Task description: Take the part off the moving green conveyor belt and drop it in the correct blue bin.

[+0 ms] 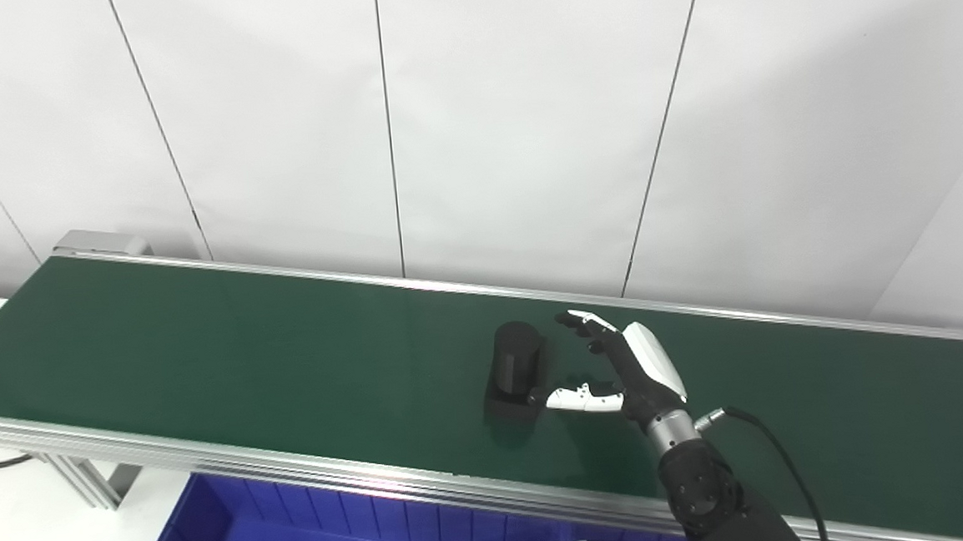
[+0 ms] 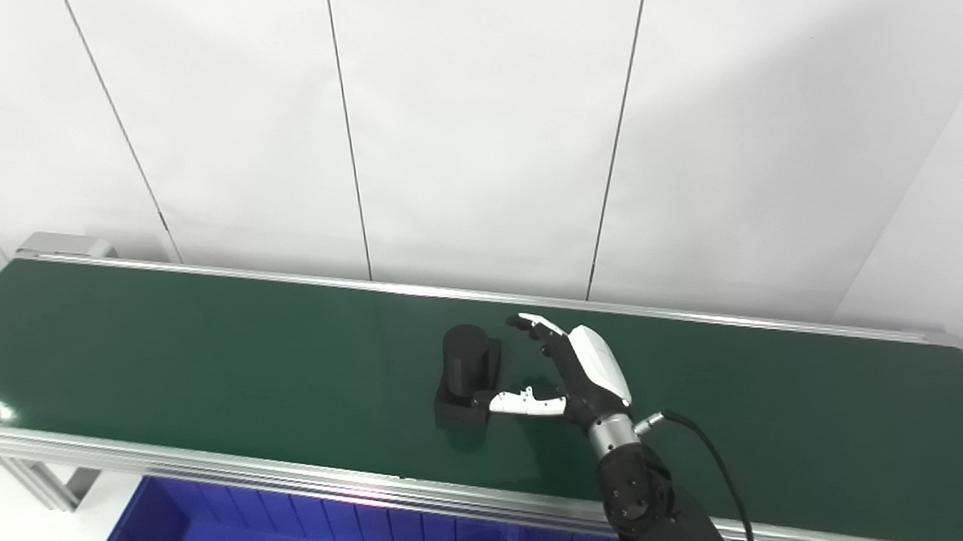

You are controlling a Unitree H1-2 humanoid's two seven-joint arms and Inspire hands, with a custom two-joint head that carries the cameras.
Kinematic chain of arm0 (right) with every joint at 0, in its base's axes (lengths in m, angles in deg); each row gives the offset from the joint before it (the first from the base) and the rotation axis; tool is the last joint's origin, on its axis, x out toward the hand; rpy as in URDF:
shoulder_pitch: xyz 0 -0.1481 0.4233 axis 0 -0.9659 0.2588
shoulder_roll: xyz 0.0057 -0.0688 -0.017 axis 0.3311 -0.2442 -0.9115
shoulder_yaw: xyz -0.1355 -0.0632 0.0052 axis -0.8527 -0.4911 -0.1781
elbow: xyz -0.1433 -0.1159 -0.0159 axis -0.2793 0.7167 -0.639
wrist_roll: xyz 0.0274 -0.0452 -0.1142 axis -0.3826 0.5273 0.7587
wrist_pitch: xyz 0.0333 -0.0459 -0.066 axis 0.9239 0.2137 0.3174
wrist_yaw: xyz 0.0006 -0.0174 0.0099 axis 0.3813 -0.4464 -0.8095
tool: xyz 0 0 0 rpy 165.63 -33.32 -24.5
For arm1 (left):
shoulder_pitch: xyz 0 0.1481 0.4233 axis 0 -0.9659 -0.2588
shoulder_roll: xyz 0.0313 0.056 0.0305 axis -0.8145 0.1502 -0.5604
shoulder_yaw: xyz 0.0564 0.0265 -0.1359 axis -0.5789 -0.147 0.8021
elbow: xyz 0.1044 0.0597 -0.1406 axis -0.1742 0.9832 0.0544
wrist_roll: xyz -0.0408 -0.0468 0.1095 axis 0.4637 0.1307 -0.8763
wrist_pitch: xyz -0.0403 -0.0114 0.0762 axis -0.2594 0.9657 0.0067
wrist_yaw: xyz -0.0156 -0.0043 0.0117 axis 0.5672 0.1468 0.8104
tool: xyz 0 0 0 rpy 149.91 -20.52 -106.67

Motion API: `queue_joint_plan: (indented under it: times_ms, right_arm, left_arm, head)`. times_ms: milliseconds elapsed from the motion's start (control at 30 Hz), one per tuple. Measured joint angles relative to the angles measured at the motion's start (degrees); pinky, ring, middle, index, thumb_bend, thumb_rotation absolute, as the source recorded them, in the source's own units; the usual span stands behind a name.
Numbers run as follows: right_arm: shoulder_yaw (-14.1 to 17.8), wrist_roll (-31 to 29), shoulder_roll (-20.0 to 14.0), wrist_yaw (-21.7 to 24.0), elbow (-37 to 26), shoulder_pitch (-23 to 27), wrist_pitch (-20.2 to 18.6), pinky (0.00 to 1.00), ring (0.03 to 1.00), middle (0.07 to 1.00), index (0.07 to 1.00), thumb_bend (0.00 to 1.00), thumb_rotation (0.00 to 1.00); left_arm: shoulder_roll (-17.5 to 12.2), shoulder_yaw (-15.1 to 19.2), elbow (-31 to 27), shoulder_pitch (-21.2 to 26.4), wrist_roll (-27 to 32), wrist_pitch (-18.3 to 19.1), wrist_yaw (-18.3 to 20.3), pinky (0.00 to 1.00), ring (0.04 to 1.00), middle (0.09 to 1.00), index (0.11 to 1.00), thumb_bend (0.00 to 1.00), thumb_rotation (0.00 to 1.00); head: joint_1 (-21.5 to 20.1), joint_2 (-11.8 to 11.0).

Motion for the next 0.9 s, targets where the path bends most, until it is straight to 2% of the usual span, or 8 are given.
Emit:
queue_joint_plan:
  times_ms: [300, 433, 767, 833, 867, 900]
  right_arm:
    - [-0.26, -0.01, -0.05, -0.53, -0.01, 0.0, 0.06, 0.73, 0.828, 0.837, 0.814, 1.0, 0.53]
    - [-0.37, -0.07, -0.03, -0.66, -0.01, -0.01, 0.09, 0.66, 0.805, 0.828, 0.81, 1.0, 0.52]
    - [-0.29, -0.53, 0.04, -0.95, -0.11, -0.03, 0.08, 0.54, 0.674, 0.752, 0.776, 1.0, 0.46]
    - [-0.18, -0.55, 0.11, -1.17, -0.07, -0.03, 0.08, 0.48, 0.591, 0.711, 0.743, 0.94, 0.42]
    - [-0.15, -0.56, 0.15, -1.43, 0.06, -0.02, 0.08, 0.48, 0.588, 0.71, 0.742, 0.94, 0.41]
    - [-0.08, -0.63, 0.21, -1.54, 0.17, -0.03, 0.08, 0.43, 0.529, 0.663, 0.716, 0.87, 0.35]
  left_arm:
    - [-0.75, -0.03, -0.08, -0.07, -0.02, 0.0, -0.05, 0.83, 0.831, 0.844, 0.845, 0.83, 0.95]
    - [-0.73, -0.13, -0.08, -0.07, -0.04, 0.0, -0.11, 0.83, 0.83, 0.842, 0.844, 0.83, 0.95]
    - [-0.72, -0.01, -1.35, -0.4, -0.05, 0.0, 0.02, 0.83, 0.833, 0.847, 0.846, 0.84, 0.95]
    - [-0.73, 0.14, -1.38, -0.48, -0.04, 0.0, 0.32, 0.83, 0.833, 0.848, 0.844, 0.84, 0.94]
    - [-0.73, 0.19, -1.41, -0.55, -0.04, 0.0, 0.46, 0.83, 0.834, 0.848, 0.844, 0.84, 0.94]
    - [-0.72, 0.23, -1.45, -0.61, -0.03, 0.0, 0.48, 0.83, 0.835, 0.848, 0.844, 0.84, 0.94]
  head:
    - [-0.27, 0.09]
    - [-0.27, 0.09]
    - [-0.18, 0.26]
    - [-0.09, 0.26]
    - [-0.09, 0.26]
    - [-0.09, 0.26]
